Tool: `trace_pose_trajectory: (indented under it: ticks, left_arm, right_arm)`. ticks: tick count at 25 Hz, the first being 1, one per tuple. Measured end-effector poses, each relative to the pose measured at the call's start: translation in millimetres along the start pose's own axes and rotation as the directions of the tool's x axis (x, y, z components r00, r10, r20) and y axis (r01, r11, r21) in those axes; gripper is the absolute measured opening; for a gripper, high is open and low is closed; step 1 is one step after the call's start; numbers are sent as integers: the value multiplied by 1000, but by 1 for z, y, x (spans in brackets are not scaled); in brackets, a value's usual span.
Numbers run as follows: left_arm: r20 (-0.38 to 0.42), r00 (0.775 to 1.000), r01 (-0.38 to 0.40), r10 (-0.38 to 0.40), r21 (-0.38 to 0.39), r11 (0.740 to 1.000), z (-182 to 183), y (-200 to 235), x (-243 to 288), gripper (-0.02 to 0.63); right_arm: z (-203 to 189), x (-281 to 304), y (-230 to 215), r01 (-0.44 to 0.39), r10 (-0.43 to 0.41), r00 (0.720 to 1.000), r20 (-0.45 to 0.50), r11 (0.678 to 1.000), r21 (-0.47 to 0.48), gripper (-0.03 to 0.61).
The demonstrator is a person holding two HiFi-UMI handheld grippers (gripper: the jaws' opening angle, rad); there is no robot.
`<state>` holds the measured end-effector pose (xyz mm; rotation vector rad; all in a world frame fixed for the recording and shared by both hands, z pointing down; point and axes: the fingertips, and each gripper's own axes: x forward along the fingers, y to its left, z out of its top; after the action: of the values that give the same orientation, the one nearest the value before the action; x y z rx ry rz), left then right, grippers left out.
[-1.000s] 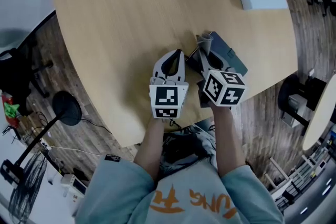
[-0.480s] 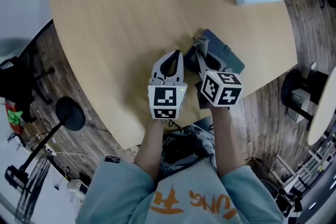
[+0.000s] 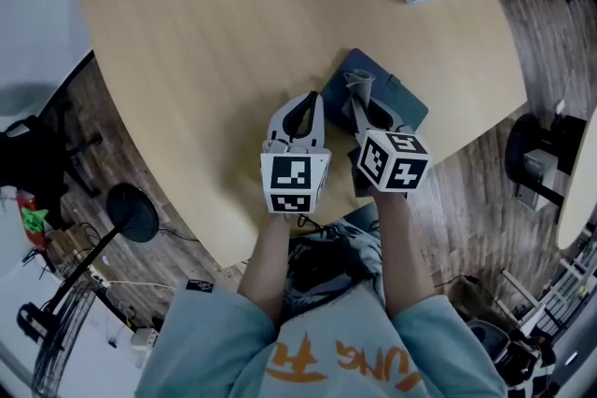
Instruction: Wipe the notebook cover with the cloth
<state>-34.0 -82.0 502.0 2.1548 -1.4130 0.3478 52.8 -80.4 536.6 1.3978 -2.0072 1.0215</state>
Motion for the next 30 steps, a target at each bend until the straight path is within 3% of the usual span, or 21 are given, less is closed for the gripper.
trace_pose_trajectory:
  ticks: [30]
  left_arm:
    - [-75,987,153,-144,120,981,-10,-80,12,18]
  right_arm:
    - [-38,-64,-82,116,-128,990,57,978,171,32]
